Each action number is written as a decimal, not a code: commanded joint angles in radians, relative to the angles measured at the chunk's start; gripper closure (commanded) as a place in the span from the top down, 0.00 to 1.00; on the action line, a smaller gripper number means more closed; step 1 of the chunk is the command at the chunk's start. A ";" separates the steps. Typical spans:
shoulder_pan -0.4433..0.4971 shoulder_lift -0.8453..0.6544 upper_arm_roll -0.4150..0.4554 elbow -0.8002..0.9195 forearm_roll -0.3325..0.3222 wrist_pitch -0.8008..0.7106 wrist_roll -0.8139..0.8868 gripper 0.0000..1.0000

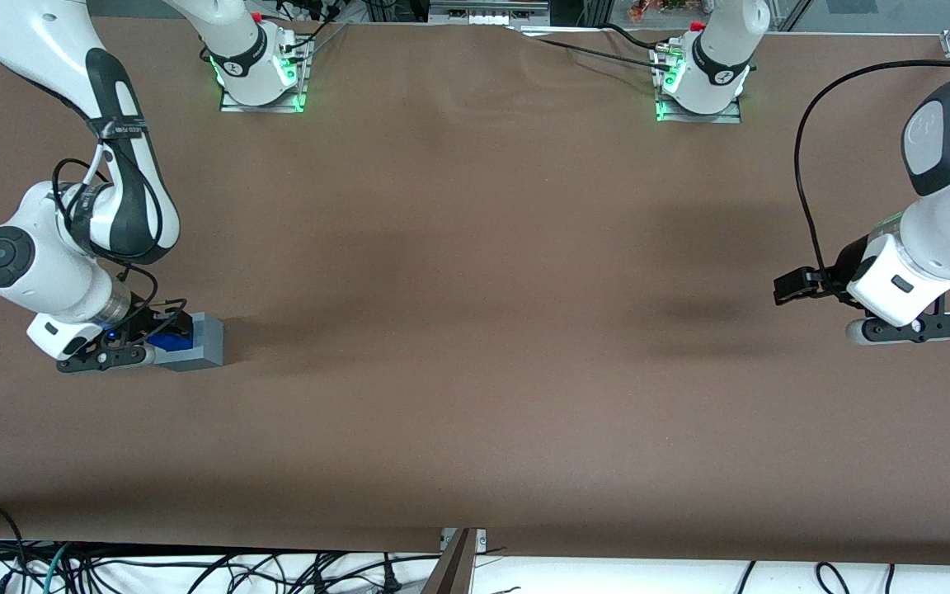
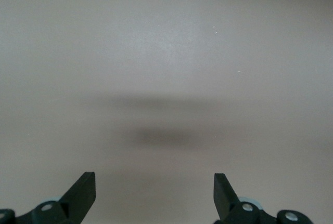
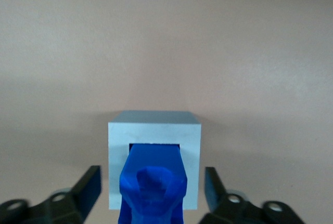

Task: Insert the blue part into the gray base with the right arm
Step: 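Lower the blue block into the gray base's hole, then open the right gripper and raise it off the block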

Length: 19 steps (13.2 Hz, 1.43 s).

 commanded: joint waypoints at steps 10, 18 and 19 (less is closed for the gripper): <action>0.074 -0.226 0.012 0.231 0.014 -0.564 0.156 0.99; 0.074 -0.380 0.047 0.205 -0.023 -0.698 0.187 0.99; 0.060 -0.380 0.059 0.203 -0.025 -0.698 0.187 0.99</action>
